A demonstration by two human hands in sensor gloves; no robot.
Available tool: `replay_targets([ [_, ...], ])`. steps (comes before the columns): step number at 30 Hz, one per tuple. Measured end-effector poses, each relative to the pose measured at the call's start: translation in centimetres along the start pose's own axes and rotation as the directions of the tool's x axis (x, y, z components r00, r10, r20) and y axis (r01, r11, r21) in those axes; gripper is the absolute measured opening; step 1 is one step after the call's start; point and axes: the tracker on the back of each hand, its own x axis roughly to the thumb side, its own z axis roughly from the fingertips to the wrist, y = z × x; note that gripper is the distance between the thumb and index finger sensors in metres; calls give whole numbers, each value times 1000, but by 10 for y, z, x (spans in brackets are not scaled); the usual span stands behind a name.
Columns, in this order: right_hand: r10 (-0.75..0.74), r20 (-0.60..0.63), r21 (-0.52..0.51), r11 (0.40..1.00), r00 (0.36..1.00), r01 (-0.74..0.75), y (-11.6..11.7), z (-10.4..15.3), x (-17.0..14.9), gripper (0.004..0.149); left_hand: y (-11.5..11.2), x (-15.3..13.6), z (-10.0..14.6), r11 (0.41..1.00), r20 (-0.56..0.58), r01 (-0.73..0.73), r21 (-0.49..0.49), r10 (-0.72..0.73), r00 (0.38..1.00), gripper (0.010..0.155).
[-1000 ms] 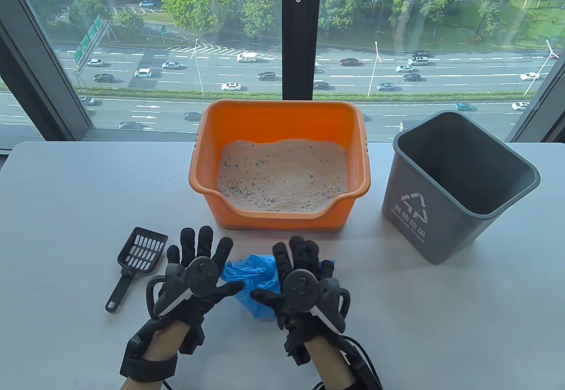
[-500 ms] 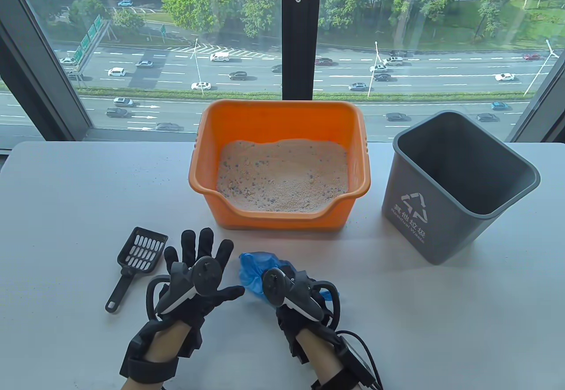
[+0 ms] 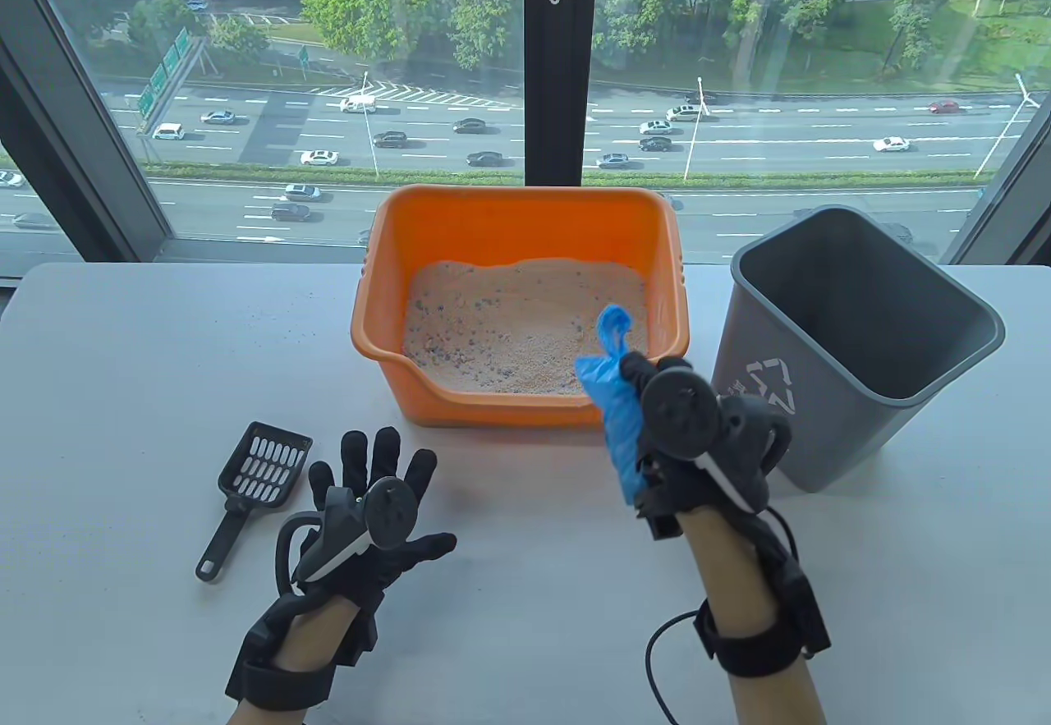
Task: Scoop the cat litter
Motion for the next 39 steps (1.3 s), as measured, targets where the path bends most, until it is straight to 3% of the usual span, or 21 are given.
replay_targets([
  [2, 39, -50, -127, 991, 998, -45, -31, -29, -5, 41, 0, -1, 0, 1000, -9, -2, 2, 2, 1000, 93],
  [5, 121, -132, -278, 948, 984, -154, -54, -62, -15, 42, 1, -2, 0, 1000, -16, -5, 3, 5, 1000, 93],
  [9, 262, -262, -298, 893, 929, -337, -53, -89, -37, 42, 0, -2, 0, 1000, -18, 0, 8, 0, 1000, 92],
  [12, 327, -354, -237, 875, 876, -422, -37, -104, -66, 43, 1, -1, 0, 1000, -19, 7, 18, -6, 1000, 92],
  [15, 321, -447, -83, 915, 835, -396, -20, -104, -87, 44, 5, -5, -1, 999, -52, -6, 38, 8, 999, 91],
  [20, 297, -494, -55, 927, 817, -370, -4, -98, -106, 44, 4, -14, -2, 999, -87, -28, 44, 32, 996, 91],
  [24, 274, -547, 23, 949, 791, -313, 3, -92, -123, 46, 4, -13, -2, 999, -88, -17, 42, 21, 996, 91],
  [34, 179, -599, 108, 984, 781, -142, 26, -78, -143, 45, 3, -11, -2, 999, -84, -12, 31, 14, 996, 89],
  [39, 173, -518, 33, 983, 838, -182, 21, -76, -119, 46, 2, -10, -3, 999, -79, -10, 33, 12, 997, 88],
])
